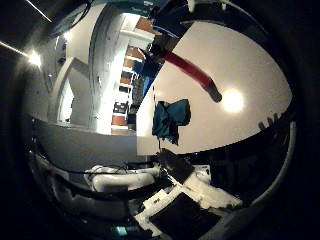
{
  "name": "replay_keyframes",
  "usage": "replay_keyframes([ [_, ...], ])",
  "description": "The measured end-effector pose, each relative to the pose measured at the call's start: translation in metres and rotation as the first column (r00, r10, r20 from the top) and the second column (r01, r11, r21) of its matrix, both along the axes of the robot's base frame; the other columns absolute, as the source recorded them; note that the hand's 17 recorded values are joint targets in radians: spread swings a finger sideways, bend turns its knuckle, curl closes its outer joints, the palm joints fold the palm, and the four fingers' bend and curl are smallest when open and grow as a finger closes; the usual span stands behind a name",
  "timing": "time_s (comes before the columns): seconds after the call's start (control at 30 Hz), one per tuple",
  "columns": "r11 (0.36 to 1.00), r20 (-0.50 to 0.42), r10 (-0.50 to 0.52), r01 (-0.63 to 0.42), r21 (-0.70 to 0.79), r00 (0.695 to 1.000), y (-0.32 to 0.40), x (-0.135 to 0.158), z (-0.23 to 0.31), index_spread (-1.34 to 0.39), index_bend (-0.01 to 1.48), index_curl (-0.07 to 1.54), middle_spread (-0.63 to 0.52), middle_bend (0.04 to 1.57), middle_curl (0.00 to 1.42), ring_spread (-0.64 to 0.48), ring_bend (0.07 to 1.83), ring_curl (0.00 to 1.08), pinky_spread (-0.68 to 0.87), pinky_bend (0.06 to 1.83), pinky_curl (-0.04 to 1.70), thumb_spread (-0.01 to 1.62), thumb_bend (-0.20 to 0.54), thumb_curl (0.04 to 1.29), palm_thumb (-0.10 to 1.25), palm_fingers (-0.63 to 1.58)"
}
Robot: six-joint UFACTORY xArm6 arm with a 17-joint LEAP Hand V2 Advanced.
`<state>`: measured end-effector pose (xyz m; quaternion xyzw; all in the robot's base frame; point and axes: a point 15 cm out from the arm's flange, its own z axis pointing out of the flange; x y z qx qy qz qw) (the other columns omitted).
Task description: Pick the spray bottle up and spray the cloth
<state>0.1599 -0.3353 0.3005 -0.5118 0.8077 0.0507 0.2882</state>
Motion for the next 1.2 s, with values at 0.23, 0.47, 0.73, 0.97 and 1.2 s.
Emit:
replay_keyframes([
  [0.23, 0.997, 0.054, -0.028, 0.024, 0.070, 0.998, -0.005, 0.010, -0.011, -0.28, 0.16, 0.28, 0.11, 0.20, 0.33, 0.22, 0.27, 0.27, 0.39, 0.39, 0.30, 0.98, -0.026, 0.30, 0.55, 0.11],
  [0.47, 0.989, 0.131, -0.069, 0.050, 0.138, 0.989, -0.006, 0.030, -0.018, -0.27, 0.15, 0.28, 0.13, 0.20, 0.34, 0.22, 0.28, 0.27, 0.39, 0.39, 0.30, 0.99, -0.025, 0.31, 0.57, 0.12],
  [0.73, 0.980, 0.155, -0.092, 0.062, 0.191, 0.984, -0.006, 0.037, -0.030, -0.27, 0.15, 0.27, 0.14, 0.20, 0.34, 0.22, 0.29, 0.27, 0.39, 0.38, 0.31, 1.00, -0.026, 0.31, 0.58, 0.11],
  [0.97, 0.967, 0.179, -0.118, 0.073, 0.243, 0.977, -0.007, 0.045, -0.041, -0.26, 0.15, 0.27, 0.15, 0.21, 0.35, 0.24, 0.29, 0.27, 0.40, 0.37, 0.30, 1.00, -0.024, 0.31, 0.59, 0.11],
  [1.2, 0.957, 0.201, -0.124, 0.064, 0.284, 0.972, 0.001, 0.060, -0.049, -0.24, 0.16, 0.27, 0.16, 0.22, 0.35, 0.24, 0.29, 0.27, 0.40, 0.35, 0.30, 1.01, -0.022, 0.31, 0.61, 0.12],
])
